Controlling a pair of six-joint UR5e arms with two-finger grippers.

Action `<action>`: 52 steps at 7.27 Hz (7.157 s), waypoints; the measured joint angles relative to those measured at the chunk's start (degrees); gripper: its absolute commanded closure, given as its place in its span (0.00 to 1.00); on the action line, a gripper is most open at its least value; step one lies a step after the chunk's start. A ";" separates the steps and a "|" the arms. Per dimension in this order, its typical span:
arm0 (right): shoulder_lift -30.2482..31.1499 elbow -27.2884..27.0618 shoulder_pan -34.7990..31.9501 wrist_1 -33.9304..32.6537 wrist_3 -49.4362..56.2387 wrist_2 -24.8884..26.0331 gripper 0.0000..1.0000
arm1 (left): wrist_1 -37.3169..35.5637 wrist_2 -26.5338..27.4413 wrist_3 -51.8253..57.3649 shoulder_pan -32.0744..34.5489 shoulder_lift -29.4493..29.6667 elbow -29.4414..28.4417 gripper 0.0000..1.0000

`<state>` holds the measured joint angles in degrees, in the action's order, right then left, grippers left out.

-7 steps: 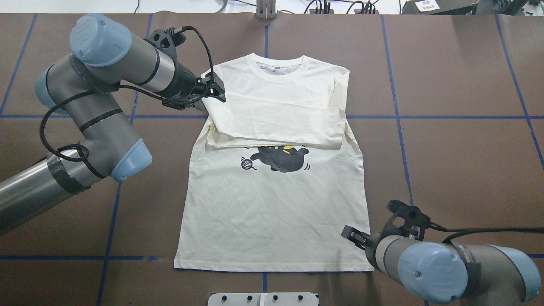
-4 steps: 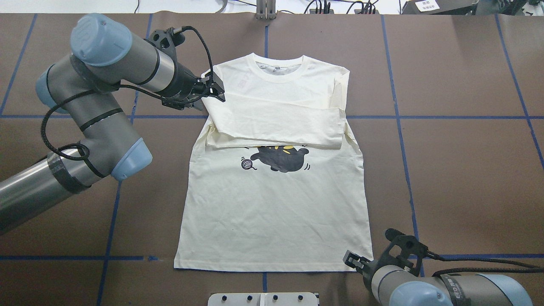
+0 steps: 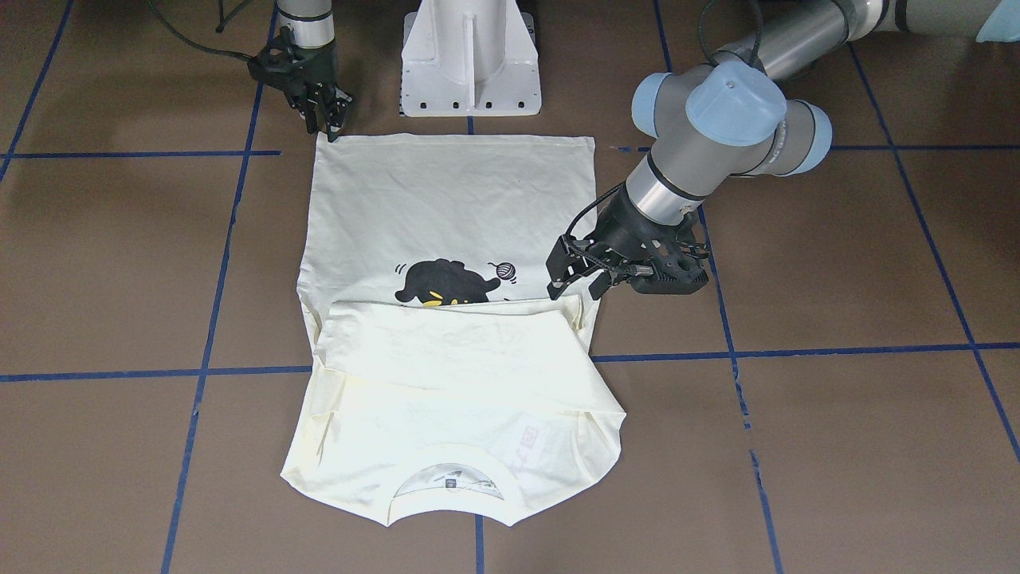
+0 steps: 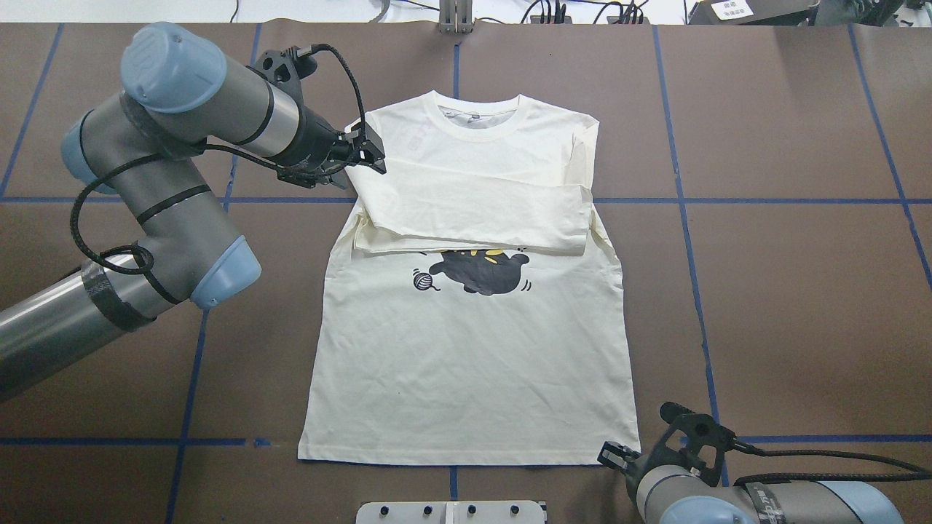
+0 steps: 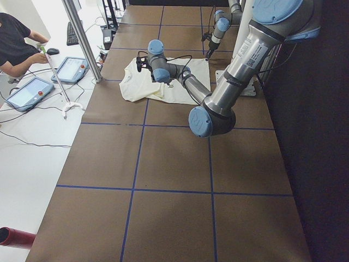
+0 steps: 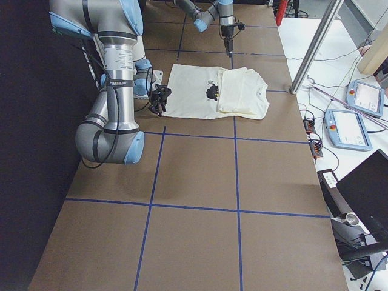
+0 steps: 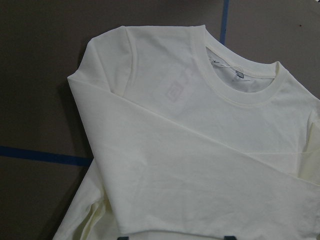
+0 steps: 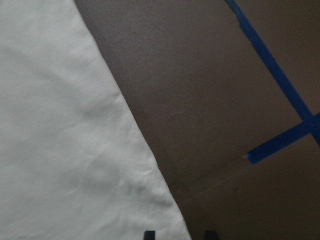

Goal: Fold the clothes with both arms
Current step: 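Move both grippers to the shirt hem corners nearest the robot, then grasp both hem corners with the left and right grippers, then lift the hem with both grippers and fold it toward the collar, then release the hem near the collar and raise both grippers away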

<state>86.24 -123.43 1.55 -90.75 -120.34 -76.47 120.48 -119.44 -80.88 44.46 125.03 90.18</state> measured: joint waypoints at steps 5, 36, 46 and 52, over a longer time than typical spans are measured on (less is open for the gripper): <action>-0.18 -0.89 -0.09 -0.07 0.06 -0.20 1.00 | -2.41 4.39 -9.25 -4.80 -9.57 12.32 0.23; -12.57 -4.94 -21.52 -8.49 17.13 -11.02 1.00 | -32.58 22.67 -13.01 -18.41 -10.75 29.79 1.00; -37.74 44.90 -44.91 6.35 37.94 -17.93 0.96 | -0.24 22.85 -0.19 -1.40 4.07 -15.20 0.80; -38.17 43.25 -45.45 9.26 37.40 -22.96 0.37 | 4.35 22.39 2.50 0.34 4.11 -16.45 0.53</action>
<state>48.07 -80.18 -43.90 -81.49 -82.95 -99.43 124.83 -97.05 -78.38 44.80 129.14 73.72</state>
